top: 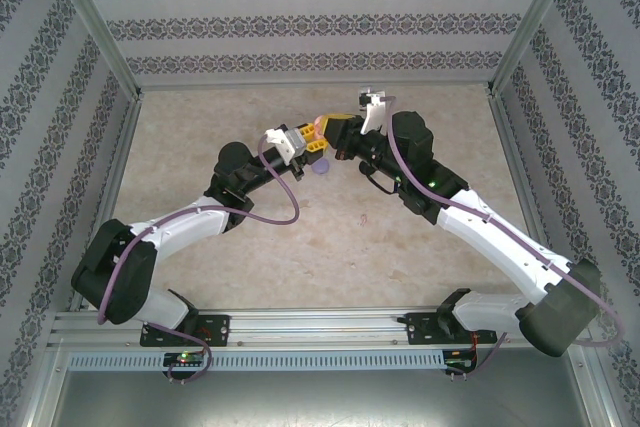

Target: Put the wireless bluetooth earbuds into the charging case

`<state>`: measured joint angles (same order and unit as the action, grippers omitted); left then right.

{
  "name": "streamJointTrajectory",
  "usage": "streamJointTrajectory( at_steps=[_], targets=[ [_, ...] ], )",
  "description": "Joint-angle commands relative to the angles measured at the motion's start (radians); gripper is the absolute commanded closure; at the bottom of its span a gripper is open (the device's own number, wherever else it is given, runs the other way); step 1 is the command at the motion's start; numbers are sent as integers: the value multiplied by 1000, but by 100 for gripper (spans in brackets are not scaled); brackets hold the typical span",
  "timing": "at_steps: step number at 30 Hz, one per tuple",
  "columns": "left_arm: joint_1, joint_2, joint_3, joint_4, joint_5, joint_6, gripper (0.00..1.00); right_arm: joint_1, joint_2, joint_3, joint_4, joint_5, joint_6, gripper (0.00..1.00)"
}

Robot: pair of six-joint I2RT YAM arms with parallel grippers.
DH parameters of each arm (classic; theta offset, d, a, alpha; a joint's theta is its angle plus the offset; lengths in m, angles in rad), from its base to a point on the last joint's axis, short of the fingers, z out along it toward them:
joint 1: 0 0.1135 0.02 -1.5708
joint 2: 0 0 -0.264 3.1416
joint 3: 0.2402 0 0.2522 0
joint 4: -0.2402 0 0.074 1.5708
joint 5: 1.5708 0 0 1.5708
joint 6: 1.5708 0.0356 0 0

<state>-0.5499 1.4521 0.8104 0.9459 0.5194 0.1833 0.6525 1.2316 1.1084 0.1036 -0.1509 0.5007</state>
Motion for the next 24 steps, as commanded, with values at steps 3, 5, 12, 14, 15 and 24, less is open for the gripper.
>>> streamJointTrajectory(
  at_steps=[3,5,12,14,15,24],
  targets=[
    [-15,-39,32,9,20,10,100,-2,12,-19,23,6,5,89],
    [-15,-42,32,10,21,8,100,-3,15,-20,25,1,1,89],
    [-15,-43,40,5,22,1,100,7,44,-4,1,-117,-57,89],
    [-15,-43,41,4,21,-1,100,9,48,-12,-4,-128,-62,89],
    [-15,-45,42,4,19,-1,100,10,48,-20,-3,-129,-62,89],
    [-16,-45,44,0,10,-9,100,8,10,-41,-23,-83,-56,73]
  ],
)
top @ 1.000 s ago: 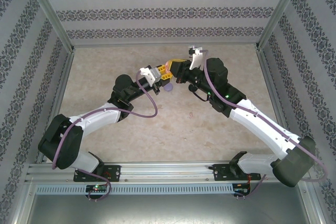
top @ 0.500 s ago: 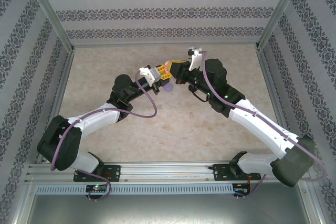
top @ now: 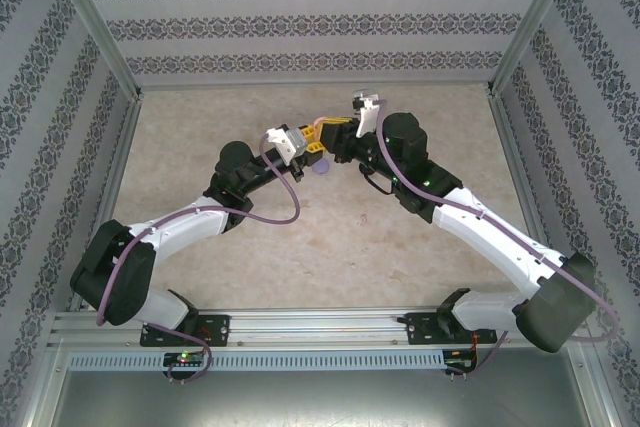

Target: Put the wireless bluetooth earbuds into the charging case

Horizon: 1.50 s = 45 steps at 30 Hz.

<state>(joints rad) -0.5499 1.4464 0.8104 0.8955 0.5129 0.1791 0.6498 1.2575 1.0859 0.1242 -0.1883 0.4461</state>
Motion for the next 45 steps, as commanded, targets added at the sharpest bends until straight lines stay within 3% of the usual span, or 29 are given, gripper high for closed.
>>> streamJointTrajectory(
  at_steps=[1,8,14,21,27,30,37,45],
  targets=[
    [-16,-38,44,49,16,-6,100,8,-22,-15,-48,-36,3,66],
    [-15,-33,31,65,4,-21,100,-33,-64,37,-69,-35,51,33],
    [-16,-34,14,80,-23,-30,100,-88,-147,19,-105,-10,135,28],
    [-14,-35,-28,132,-69,-26,100,-151,-236,10,-399,106,185,27],
    [-13,-37,-27,116,-49,-35,100,-154,-257,-43,-474,129,183,28],
    [-12,-32,-16,97,-18,-38,100,-140,-229,-14,-466,81,135,31],
    [-1,3,38,-3,202,-81,100,-101,-157,143,-489,-67,-110,40],
    [2,35,80,-21,287,-125,100,-116,-95,222,-516,-217,-207,52]
  ],
)
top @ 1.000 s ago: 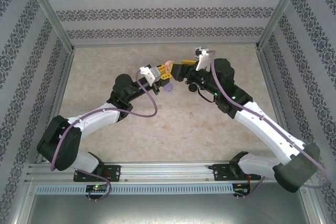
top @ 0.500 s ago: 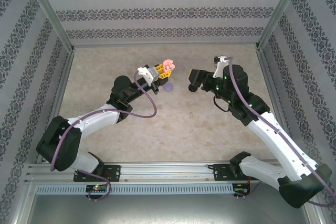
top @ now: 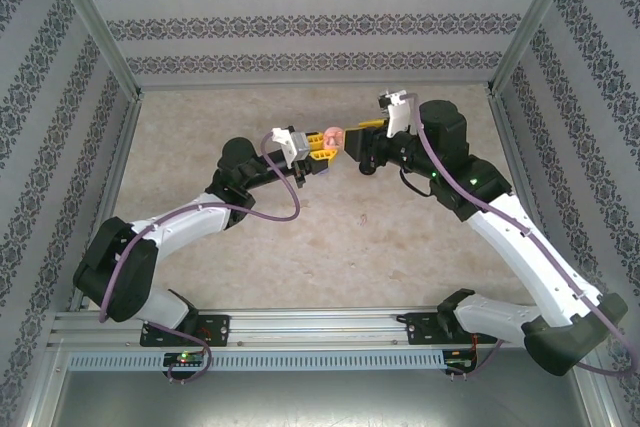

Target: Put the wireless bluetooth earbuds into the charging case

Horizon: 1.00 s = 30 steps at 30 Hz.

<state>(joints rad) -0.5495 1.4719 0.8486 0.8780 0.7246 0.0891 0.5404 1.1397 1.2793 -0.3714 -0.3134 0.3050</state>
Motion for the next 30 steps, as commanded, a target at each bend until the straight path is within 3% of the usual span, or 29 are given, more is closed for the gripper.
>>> streamJointTrajectory(
  at_steps=[1,18,30],
  targets=[
    [2,13,49,-9,89,-38,100,-11,30,32,-21,-108,-67,54],
    [2,35,79,-22,91,-52,100,-38,80,37,2,-247,-34,68],
    [2,26,83,-17,90,-57,100,-42,90,26,-27,-204,-59,68]
  ],
)
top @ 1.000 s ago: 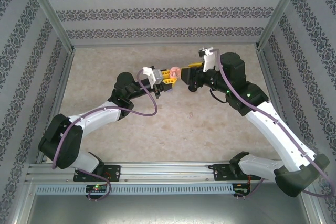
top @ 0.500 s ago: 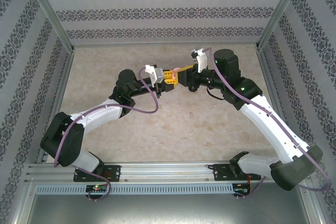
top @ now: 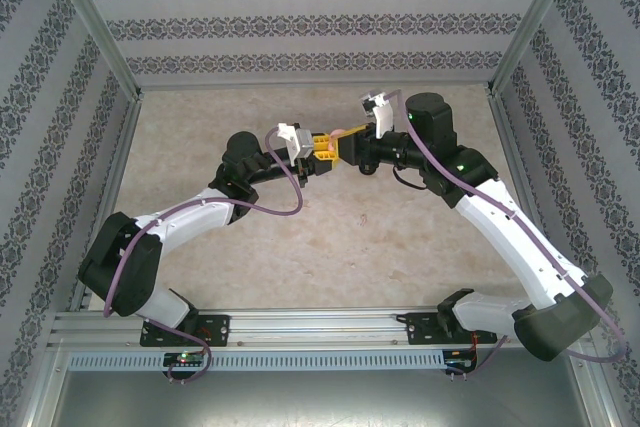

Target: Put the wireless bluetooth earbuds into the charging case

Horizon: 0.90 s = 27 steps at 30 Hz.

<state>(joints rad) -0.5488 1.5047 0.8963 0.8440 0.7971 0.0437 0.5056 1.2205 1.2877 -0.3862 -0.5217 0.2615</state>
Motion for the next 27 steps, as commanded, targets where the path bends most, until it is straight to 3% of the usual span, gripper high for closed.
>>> streamJointTrajectory(
  at_steps=[1,16,27],
  targets=[
    [1,-10,36,14,18,-11,100,-7,10,16,-15,6,-17,68],
    [1,-14,39,12,2,-10,100,29,28,24,-43,87,-50,69],
    [1,-18,35,8,-19,-13,100,89,40,35,-44,165,-73,81]
  ],
)
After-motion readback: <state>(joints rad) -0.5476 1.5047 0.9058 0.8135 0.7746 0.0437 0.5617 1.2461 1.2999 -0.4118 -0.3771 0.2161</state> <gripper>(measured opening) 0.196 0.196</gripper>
